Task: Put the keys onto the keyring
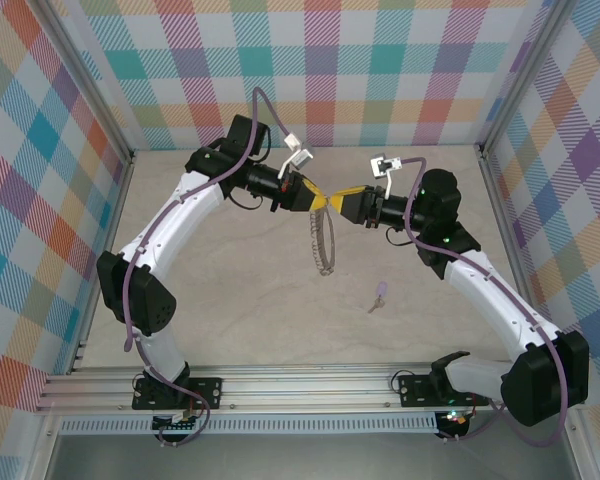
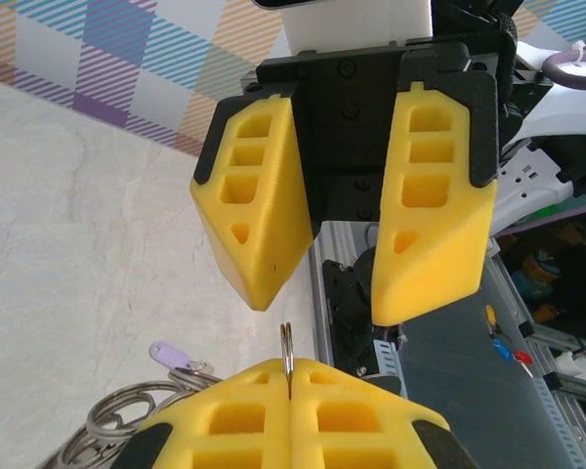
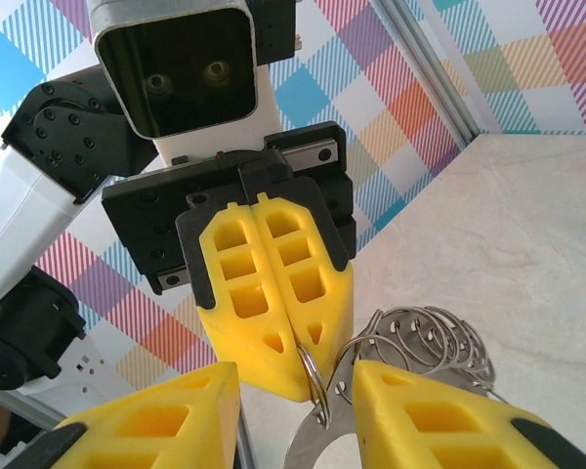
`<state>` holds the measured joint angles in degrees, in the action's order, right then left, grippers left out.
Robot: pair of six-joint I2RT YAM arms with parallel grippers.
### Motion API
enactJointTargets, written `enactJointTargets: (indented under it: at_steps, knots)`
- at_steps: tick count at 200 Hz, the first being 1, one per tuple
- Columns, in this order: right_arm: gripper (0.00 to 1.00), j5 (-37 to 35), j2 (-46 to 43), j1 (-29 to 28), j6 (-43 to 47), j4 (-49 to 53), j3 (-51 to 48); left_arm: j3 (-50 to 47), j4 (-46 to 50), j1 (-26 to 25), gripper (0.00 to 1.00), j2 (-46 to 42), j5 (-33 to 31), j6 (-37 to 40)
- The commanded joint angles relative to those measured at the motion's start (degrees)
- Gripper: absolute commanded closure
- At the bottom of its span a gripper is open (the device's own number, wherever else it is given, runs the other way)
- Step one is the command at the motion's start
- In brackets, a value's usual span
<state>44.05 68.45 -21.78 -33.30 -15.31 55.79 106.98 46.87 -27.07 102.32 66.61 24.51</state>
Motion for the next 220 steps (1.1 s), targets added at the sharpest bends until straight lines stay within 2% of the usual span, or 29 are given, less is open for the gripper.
enactJointTargets:
  at_steps: [1,85,154,175,220]
  knots:
    - [0.64,-0.7,-0.8,-0.1,2.0,0.4,-0.9,1.7,1.1,0.3,1.0,-1.1,2.6,1.7]
    - [0.68,4.9,2.7,-0.4,1.5,-0.5,1.6,2.4,1.1,0.3,1.0,-0.2,3.4,1.8]
    - [0.85,4.4,4.2,-0.8,1.1,-1.6,3.1,2.7,2.4,0.3,1.0,0.2,3.7,2.5]
    - [1.0,3.6,4.5,-0.8,0.9,-2.0,3.3,2.8,2.6,0.3,1.0,0.2,3.2,2.2]
    - [1.0,-2.2,3.1,-0.6,3.2,-0.7,2.5,0.6,-5.0,1.1,1.0,-1.7,-0.6,-5.4]
